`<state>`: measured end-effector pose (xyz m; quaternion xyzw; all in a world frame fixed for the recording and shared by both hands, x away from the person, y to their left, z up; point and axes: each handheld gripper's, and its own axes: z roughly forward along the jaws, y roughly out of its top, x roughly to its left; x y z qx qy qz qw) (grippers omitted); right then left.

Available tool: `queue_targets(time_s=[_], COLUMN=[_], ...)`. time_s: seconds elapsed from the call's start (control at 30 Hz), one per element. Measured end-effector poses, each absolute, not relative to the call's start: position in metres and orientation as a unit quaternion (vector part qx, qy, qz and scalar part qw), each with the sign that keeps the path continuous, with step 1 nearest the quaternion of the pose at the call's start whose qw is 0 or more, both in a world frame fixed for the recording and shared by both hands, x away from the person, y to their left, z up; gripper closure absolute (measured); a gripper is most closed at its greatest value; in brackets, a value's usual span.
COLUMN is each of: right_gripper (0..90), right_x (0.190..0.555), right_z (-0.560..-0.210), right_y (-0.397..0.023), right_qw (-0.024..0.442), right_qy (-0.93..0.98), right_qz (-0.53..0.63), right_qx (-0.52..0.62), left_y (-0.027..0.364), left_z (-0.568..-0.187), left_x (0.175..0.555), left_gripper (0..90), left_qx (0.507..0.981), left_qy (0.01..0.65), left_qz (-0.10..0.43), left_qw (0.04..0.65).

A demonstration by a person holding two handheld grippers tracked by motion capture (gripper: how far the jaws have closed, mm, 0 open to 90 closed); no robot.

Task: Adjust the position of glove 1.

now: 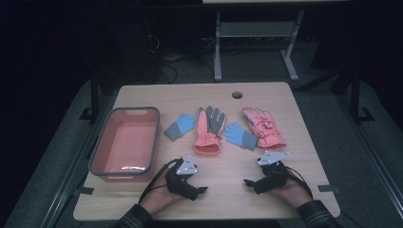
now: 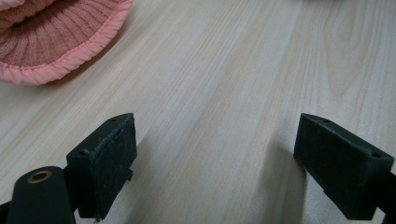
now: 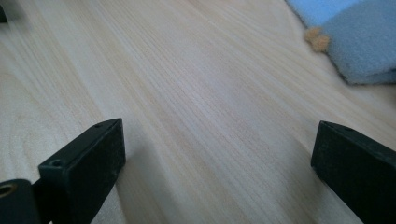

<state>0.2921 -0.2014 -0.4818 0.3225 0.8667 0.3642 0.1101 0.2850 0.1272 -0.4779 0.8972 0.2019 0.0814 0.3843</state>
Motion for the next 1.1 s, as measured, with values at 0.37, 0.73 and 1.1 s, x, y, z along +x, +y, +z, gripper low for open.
queue_targets(time_s=[0.37, 0.73, 1.1], right_gripper=[19.6, 55.0, 89.7], right_x=[0.292, 0.309, 0.333], right_z=[-0.472, -0.452, -0.440], right_y=[-0.201, -0.200, -0.201], right_qw=[0.109, 0.093, 0.100], right_qy=[0.870, 0.850, 0.842], right_qz=[0.359, 0.389, 0.396], right_qx=[0.320, 0.343, 0.353], left_y=[0.127, 0.127, 0.128], left_z=[-0.478, -0.478, -0.477], left_x=[0.282, 0.282, 0.282], left_gripper=[12.5, 12.6, 12.7], left_qx=[0.903, 0.903, 0.905], left_qy=[0.170, 0.170, 0.163], left_qz=[0.069, 0.070, 0.064], left_qw=[0.389, 0.389, 0.387])
